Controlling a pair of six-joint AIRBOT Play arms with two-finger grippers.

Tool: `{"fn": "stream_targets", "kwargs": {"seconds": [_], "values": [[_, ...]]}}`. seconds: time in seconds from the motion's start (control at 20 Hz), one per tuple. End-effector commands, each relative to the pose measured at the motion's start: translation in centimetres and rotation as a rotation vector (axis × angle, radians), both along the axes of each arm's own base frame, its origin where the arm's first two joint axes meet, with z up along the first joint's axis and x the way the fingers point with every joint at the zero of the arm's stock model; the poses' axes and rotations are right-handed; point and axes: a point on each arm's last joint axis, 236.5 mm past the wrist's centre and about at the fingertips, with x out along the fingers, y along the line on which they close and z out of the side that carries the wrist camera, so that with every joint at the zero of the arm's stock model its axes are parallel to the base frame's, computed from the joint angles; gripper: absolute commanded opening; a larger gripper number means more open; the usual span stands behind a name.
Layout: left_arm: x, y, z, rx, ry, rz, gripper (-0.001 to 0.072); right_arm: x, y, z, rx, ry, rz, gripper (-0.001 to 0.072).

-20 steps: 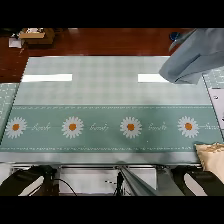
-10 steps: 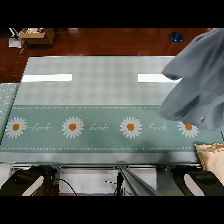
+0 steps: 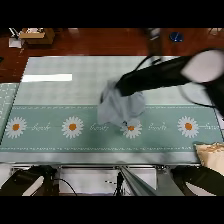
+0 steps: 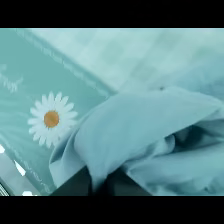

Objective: Fold the shirts.

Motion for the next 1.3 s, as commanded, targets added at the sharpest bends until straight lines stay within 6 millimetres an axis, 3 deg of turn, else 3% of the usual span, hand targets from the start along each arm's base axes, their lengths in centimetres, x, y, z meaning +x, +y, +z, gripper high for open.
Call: {"fn": "stream_targets", "kwargs": {"seconds": [0.0,0.05,0.15,0.2,0.3,0.4,0.5,0.65,0.75,0.9,1.05,1.25], "values": [[0.1,0.0,-1.6,0.014,0.046,-0.001,0.0679,-1.8,6.3,-8.6,-0.092,0.097,0.087,0.0348],[0.3,0.0,-2.2,0.018,0.063,-0.001,0.0679,-1.6,6.1,-9.6,-0.110,0.116,0.086,0.0496],[0.6,0.0,-4.0,0.031,0.108,0.002,0.0679,-0.3,3.2,-9.5,-0.154,0.130,0.049,0.0498],[0.9,0.0,-5.5,0.041,0.144,0.004,0.0679,0.8,0.4,-8.8,-0.193,0.117,0.016,0.0498],[1.1,0.0,-9.1,0.064,0.237,0.001,0.0679,3.3,-6.8,-6.7,-0.305,0.051,-0.071,0.0498],[1.0,0.0,-14.5,0.093,0.369,0.001,0.0679,5.9,-16.2,-4.5,-0.450,-0.018,-0.220,0.0498],[0.4,0.1,-20.6,0.119,0.504,0.004,0.0679,7.0,-24.0,-3.2,-0.511,-0.016,-0.361,0.0498],[-1.5,-0.9,-29.4,0.086,0.675,-0.009,0.0679,7.4,-31.4,-3.5,-0.437,0.077,-0.547,0.0541],[-2.4,-3.5,-33.1,-0.045,0.731,-0.021,0.0680,7.8,-34.0,-3.8,-0.316,0.117,-0.650,0.0541],[-2.3,-7.1,-35.7,-0.266,0.767,-0.007,0.0680,8.0,-36.1,-4.6,-0.197,0.142,-0.727,0.0541],[-2.1,-9.3,-36.9,-0.349,0.816,-0.058,0.0680,8.4,-36.6,-5.8,-0.177,0.136,-0.751,0.0541],[-0.6,-10.0,-39.5,-0.398,0.875,0.001,0.0679,8.4,-35.8,-7.9,-0.139,0.161,-0.759,0.0541]]}}
